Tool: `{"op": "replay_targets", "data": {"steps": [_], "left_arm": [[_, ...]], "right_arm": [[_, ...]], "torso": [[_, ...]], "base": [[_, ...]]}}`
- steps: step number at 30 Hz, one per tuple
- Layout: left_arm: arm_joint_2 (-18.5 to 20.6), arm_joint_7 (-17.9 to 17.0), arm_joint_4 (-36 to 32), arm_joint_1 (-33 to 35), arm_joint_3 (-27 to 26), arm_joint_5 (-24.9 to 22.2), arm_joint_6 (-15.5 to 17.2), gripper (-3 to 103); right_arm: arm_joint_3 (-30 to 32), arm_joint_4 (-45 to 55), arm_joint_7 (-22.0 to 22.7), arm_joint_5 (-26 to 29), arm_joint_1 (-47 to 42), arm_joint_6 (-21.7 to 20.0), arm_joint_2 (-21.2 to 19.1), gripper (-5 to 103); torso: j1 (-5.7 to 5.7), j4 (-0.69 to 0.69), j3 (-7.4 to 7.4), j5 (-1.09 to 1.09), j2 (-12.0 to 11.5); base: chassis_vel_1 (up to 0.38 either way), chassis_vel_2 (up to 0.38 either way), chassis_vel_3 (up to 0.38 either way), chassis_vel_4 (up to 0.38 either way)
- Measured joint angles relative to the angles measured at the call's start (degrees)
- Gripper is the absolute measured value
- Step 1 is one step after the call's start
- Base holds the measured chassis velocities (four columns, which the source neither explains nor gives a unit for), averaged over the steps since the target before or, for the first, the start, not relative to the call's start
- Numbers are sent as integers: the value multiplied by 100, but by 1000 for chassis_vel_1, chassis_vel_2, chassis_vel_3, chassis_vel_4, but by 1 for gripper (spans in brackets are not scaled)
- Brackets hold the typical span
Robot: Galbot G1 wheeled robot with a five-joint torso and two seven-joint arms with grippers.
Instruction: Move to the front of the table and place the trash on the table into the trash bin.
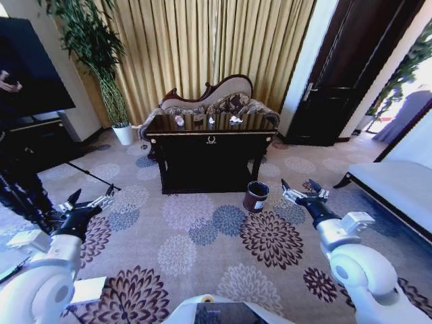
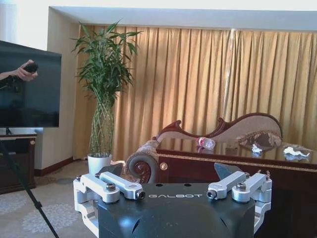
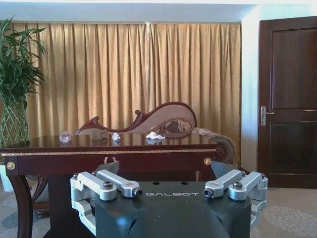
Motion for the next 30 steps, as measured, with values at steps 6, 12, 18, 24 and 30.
{"op": "replay_targets", "data": {"steps": [6, 12, 18, 24, 30], "left_arm": [[-3, -7, -16, -35, 37, -8, 0, 100], [-8, -2, -17, -37, 52, -40, -1, 100], [14, 26, 20, -49, 71, -50, -1, 100], [60, 47, 76, -53, 33, -91, -8, 100], [52, 133, 150, -47, -36, -103, -64, 100]], "right_arm": [[5, -25, 2, 13, 15, 1, -1, 100], [12, -35, 6, 51, 9, 0, 5, 100], [63, -23, -164, 109, -17, -91, 11, 100], [176, -58, -356, -86, -80, -128, -3, 100], [336, -69, -447, -261, -274, 23, 50, 100]], "torso": [[0, 0, 0, 0, 0], [0, 0, 0, 0, 0], [0, 0, 0, 0, 0], [0, 0, 0, 0, 0], [0, 0, 0, 0, 0]], "base": [[0, 0, 0, 0], [0, 0, 0, 0], [0, 0, 0, 0], [0, 0, 0, 0], [0, 0, 0, 0]]}}
